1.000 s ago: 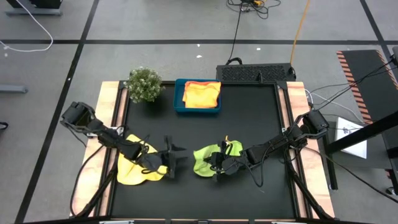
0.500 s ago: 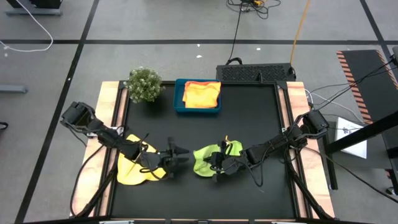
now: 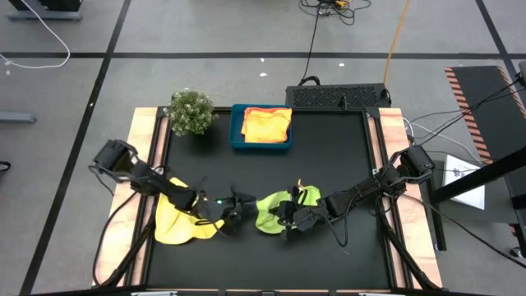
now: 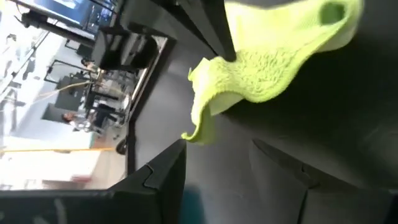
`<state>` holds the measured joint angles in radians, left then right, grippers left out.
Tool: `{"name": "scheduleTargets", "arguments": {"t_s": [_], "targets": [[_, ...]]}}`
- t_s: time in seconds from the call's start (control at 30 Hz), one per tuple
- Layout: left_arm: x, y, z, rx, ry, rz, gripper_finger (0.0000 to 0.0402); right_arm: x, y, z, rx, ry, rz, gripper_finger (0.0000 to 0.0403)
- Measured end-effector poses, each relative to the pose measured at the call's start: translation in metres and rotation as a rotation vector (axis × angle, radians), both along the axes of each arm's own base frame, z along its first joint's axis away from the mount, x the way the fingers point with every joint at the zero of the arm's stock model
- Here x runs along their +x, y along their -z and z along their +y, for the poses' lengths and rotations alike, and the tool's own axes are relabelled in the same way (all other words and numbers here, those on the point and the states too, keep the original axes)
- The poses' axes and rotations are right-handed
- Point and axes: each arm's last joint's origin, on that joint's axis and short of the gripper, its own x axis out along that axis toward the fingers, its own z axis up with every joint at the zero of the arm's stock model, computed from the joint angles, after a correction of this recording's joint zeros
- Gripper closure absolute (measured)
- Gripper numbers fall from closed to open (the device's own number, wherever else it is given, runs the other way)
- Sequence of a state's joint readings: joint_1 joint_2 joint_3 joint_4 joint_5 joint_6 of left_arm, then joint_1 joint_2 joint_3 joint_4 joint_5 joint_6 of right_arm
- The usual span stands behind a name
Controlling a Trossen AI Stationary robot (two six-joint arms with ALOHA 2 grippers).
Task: Fold microfiber towels
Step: Fold the green microfiber towel
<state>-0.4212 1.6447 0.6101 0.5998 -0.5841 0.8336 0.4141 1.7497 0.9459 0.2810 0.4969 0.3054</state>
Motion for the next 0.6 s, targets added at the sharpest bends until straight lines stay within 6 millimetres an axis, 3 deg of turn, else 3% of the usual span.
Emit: {"name": "scheduleTargets", "arguments": {"t_s": [0.17,0.4,0.6], "targets": [[0.014,0.002,-0.004,0.061,-0.036,-0.039,0.0222,0.000,0.000,0.000,-0.002,0.000,0.005,0.0403],[0.018,-0.008,-0.013,0.076,-0.011,-0.084,0.0223,0.000,0.001,0.000,-0.001,-0.001,0.007,0.0403],[0.016,-0.003,-0.014,0.096,-0.009,-0.034,0.0262,0.000,0.001,0.000,0.004,0.002,0.007,0.0403]]}}
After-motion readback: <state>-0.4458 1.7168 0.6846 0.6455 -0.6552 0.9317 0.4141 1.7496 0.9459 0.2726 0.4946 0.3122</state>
